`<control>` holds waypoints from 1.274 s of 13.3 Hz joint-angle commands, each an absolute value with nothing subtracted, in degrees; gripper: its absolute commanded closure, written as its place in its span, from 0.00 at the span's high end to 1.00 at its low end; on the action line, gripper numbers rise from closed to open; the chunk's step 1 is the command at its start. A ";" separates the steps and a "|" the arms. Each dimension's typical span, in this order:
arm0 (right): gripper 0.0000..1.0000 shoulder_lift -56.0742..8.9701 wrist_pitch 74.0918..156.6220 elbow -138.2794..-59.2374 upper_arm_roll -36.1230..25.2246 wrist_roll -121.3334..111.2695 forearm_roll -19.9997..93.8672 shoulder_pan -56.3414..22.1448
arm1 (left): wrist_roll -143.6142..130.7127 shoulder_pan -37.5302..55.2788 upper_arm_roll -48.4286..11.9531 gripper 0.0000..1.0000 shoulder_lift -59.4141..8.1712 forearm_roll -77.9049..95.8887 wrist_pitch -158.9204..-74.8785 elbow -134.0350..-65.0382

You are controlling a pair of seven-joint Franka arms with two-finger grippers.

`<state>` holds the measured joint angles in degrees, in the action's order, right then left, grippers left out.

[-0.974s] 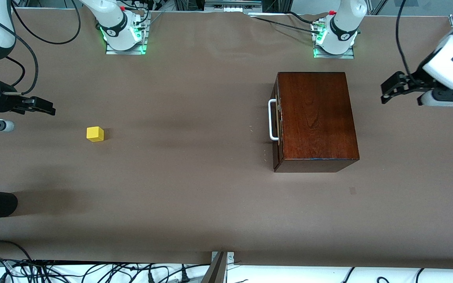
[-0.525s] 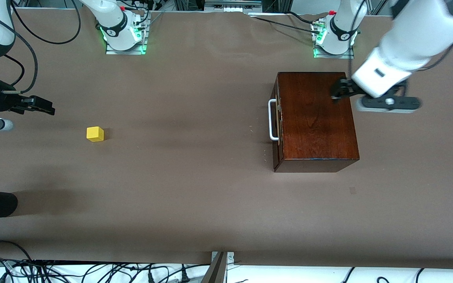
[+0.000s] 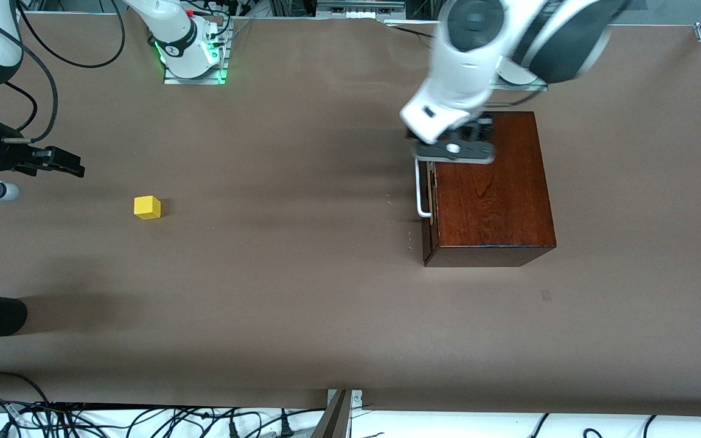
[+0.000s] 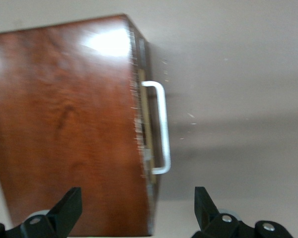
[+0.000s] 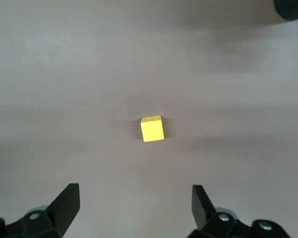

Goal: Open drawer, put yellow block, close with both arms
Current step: 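Move the left gripper to the white drawer handle of the box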

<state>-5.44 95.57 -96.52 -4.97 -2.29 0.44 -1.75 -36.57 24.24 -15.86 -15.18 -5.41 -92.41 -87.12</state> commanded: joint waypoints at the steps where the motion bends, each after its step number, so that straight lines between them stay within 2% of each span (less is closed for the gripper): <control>1: 1.00 -4.83 95.28 -96.42 -4.57 -1.93 0.00 -1.49 | -40.07 26.62 -15.56 1.00 -20.64 -8.00 -94.30 -85.69; 5: 1.00 -4.83 95.36 -96.50 -5.10 -2.46 0.18 -1.41 | -45.07 29.97 -15.64 1.00 -24.69 -11.50 -96.32 -86.92; 10: 1.00 -4.92 95.54 -96.50 -5.54 -2.55 0.26 -1.41 | -45.70 29.97 -15.56 1.00 -25.40 -11.69 -104.84 -92.98; 17: 1.00 -5.36 95.71 -96.50 -5.45 -2.46 0.26 -1.41 | -46.85 29.53 -15.12 1.00 -28.74 -15.91 -107.75 -92.99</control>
